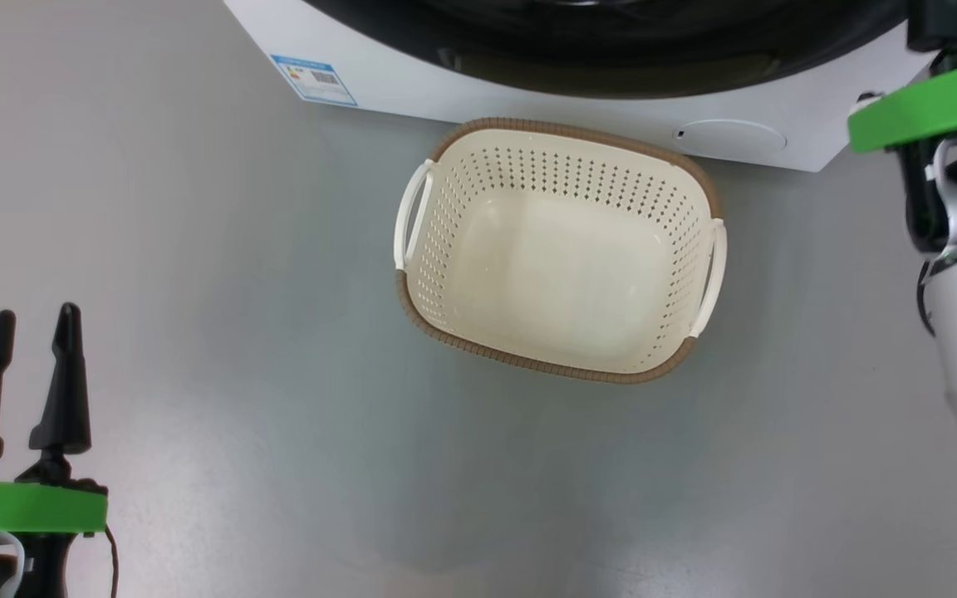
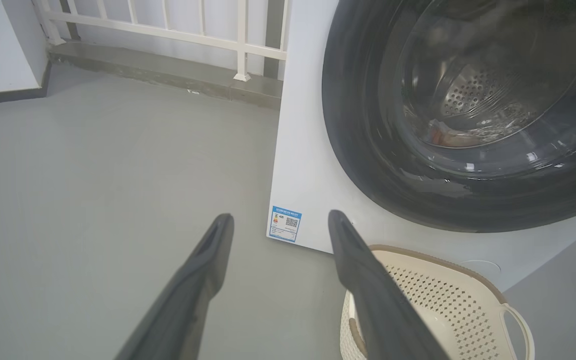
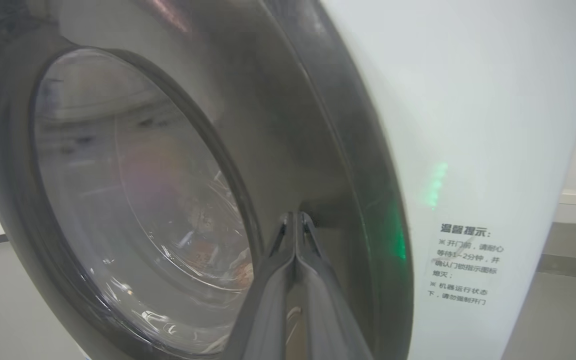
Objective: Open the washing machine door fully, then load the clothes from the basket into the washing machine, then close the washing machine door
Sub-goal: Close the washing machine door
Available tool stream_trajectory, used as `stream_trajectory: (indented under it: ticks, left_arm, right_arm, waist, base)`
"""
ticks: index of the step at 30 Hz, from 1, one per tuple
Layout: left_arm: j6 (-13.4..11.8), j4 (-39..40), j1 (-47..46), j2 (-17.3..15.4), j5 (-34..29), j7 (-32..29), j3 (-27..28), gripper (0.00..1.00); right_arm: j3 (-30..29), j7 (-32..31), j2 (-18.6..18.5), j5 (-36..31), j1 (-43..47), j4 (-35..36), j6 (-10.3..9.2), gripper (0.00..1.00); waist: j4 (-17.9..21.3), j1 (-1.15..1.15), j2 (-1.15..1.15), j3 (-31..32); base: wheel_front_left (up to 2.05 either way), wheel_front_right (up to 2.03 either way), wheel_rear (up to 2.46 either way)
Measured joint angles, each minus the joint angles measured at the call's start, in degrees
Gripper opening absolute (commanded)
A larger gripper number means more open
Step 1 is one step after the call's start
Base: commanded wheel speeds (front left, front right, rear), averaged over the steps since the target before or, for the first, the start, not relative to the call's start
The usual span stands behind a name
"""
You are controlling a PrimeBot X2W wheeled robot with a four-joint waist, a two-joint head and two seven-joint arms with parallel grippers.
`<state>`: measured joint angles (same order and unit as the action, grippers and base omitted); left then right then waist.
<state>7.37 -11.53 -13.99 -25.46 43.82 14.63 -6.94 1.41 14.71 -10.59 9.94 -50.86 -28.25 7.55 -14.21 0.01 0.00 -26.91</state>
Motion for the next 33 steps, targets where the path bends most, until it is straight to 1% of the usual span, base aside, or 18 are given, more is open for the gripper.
stream_trajectory:
  ticks: [2, 4, 11, 16, 21, 24, 25, 26, 27, 28, 29, 30, 33]
  left_arm:
    - [0.0, 0.0, -0.1, 0.0, 0.2, 0.0, 0.0, 1.0]
    - [0.0, 0.0, -0.2, -0.1, 0.4, 0.0, 0.0, 1.0]
    - [0.0, 0.0, -0.2, -0.1, 0.5, 0.0, -0.1, 1.0]
    - [0.0, -0.1, -0.2, 0.0, 0.5, 0.0, -0.1, 1.0]
    - [0.0, -0.3, -0.2, 0.1, 0.5, 0.0, -0.2, 1.0]
    - [0.0, -0.5, -0.2, 0.1, 0.4, 0.0, -0.2, 1.0]
    - [0.0, -0.5, -0.1, 0.2, 0.4, 0.0, -0.2, 1.0]
    - [0.0, -0.5, -0.1, 0.3, 0.3, 0.0, -0.2, 1.0]
    - [0.0, -0.5, 0.0, 0.5, 0.3, 0.0, -0.2, 1.0]
    - [0.0, -0.6, 0.1, 0.6, 0.1, 0.0, -0.2, 1.0]
    - [0.0, -0.7, 0.2, 0.7, -0.1, 0.0, -0.2, 1.0]
    - [0.0, -0.7, 0.3, 0.8, -0.2, 0.0, -0.2, 1.0]
    - [0.0, -0.7, 0.9, 1.0, -0.8, 0.0, 0.0, 1.0]
  right_arm:
    - [-0.7, 0.0, -0.1, -0.5, -1.0, 0.0, 0.0, 0.0]
    - [-1.1, 0.2, 0.2, -1.0, -1.6, -0.7, 0.42, 0.0]
    - [-2.0, 0.3, 0.9, -1.6, -3.0, -2.9, 0.48, 0.0]
    - [-2.3, 0.3, 1.0, -1.8, -2.9, -4.1, 0.43, 0.0]
    - [-1.7, 0.3, 0.5, -0.9, -2.5, -3.8, 0.29, 0.0]
    - [-1.0, 0.3, 0.1, -0.8, -0.7, -3.0, 0.1, 0.38]
    - [-0.7, 0.3, 0.1, -0.8, 0.2, -2.7, 0.1, 0.45]
    - [0.0, 0.3, 0.0, -0.5, 1.2, -2.5, 0.09, 0.49]
    - [0.6, 0.3, 0.1, -0.1, 2.3, -2.4, 0.1, 0.59]
    - [1.2, 0.3, 0.1, 0.2, 3.2, -2.2, 0.09, 0.81]
    - [1.7, 0.3, 0.1, 0.3, 4.2, -1.9, 0.09, 0.98]
    - [2.2, 0.3, 0.1, 0.6, 5.0, -1.7, 0.09, 1.0]
    - [3.8, 0.3, -0.1, 1.5, 7.2, -0.8, 0.09, 1.0]
  waist:
    - [-0.1, 0.0, 0.0, -0.2]
    - [-0.2, -0.01, 0.0, -0.4]
    - [-0.3, -0.01, 0.0, -0.2]
    - [-0.1, -0.01, 0.0, 1.0]
    - [0.1, -0.01, 0.0, 2.6]
    - [0.4, -0.01, 0.0, 3.7]
    - [0.5, -0.01, 0.0, 4.2]
    - [0.6, -0.01, 0.0, 4.7]
    - [0.7, -0.01, 0.0, 5.2]
    - [0.8, -0.01, 0.0, 5.7]
    - [1.0, -0.01, 0.0, 6.3]
    - [1.1, -0.01, 0.0, 6.9]
    - [1.7, -0.01, 0.0, 8.7]
  base:
    - [0.0, 0.0, 0.0]
    - [0.0, 0.0, 0.0]
    - [0.0, 0.0, 0.0]
    - [0.0, 0.0, 0.0]
    - [0.0, 0.0, 0.0]
    - [0.0, 0.0, 0.0]
    - [0.0, 0.0, 0.0]
    - [0.0, 0.0, 0.0]
    - [0.0, 0.0, 0.0]
    - [0.0, 0.0, 0.0]
    - [0.0, 0.0, 0.0]
    - [0.0, 0.0, 0.0]
    - [0.0, 0.0, 0.0]
